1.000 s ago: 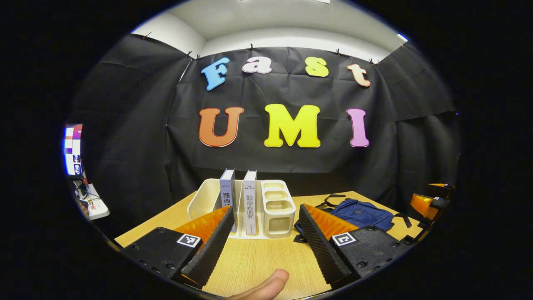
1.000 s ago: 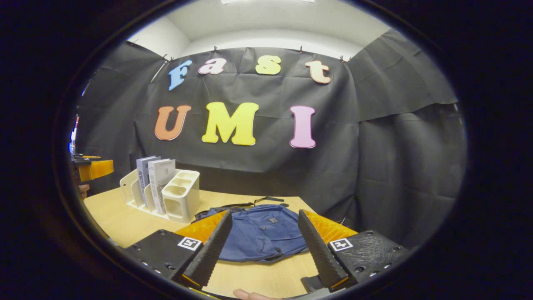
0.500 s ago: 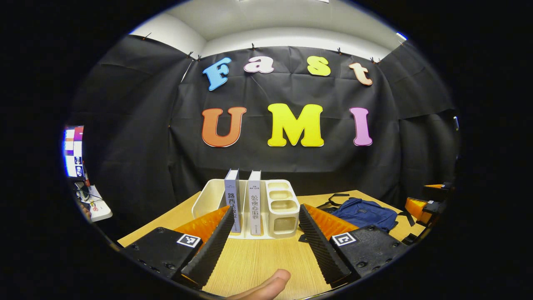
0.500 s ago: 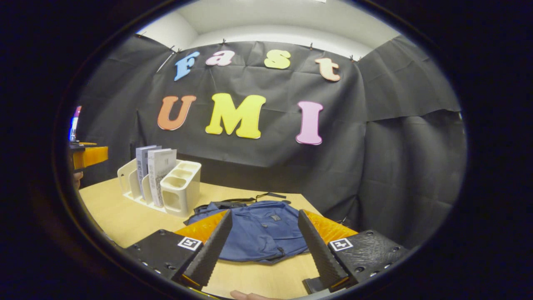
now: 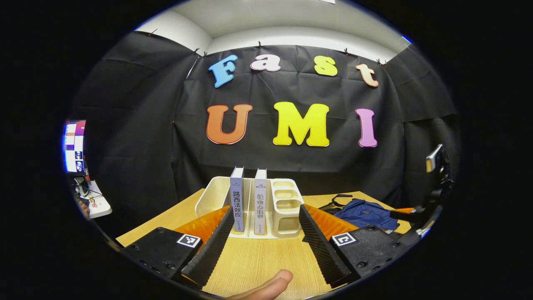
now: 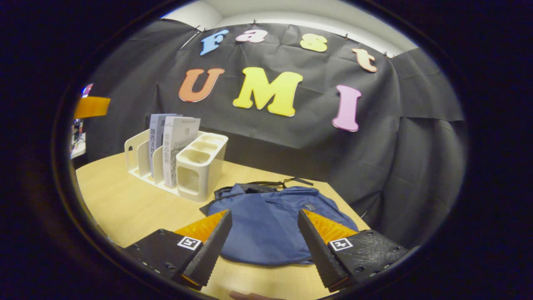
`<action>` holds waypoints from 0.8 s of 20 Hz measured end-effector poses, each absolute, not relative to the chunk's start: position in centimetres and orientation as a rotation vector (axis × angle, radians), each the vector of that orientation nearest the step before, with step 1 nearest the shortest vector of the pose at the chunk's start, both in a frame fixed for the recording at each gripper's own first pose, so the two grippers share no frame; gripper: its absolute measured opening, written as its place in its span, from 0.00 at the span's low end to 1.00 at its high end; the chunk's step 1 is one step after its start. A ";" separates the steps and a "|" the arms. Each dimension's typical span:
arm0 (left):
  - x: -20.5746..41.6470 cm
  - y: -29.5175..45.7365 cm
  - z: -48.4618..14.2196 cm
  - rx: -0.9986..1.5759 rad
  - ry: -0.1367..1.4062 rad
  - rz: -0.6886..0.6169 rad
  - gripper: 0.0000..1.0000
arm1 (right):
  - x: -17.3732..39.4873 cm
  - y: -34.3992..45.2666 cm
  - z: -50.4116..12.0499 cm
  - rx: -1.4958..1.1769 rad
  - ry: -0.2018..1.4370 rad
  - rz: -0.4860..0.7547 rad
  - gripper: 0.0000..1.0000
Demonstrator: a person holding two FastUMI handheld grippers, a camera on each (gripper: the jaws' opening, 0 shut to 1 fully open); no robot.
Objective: Open the schoolbag, grab two books from the bookshelf and put them into the schoolbag.
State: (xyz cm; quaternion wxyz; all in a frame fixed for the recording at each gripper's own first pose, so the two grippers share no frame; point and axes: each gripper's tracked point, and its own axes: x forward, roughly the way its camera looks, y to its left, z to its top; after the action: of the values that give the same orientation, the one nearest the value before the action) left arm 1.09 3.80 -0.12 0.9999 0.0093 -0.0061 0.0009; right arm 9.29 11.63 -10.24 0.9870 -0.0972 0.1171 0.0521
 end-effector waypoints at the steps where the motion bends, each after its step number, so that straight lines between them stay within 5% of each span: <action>1: 1.2 3.9 -0.1 0.023 -0.012 0.004 0.98 | 10.0 12.9 -11.2 -0.204 0.262 0.113 0.95; 16: 3.4 3.6 -3.2 0.068 0.070 0.017 0.98 | 16.8 18.4 -20.3 -0.478 0.467 0.029 0.94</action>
State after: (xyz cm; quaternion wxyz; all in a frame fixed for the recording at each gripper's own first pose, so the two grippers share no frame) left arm 3.40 3.60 -3.16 0.9988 0.0341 0.0349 0.0087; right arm 16.82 18.35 -20.29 0.9446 -0.2345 0.2290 0.0144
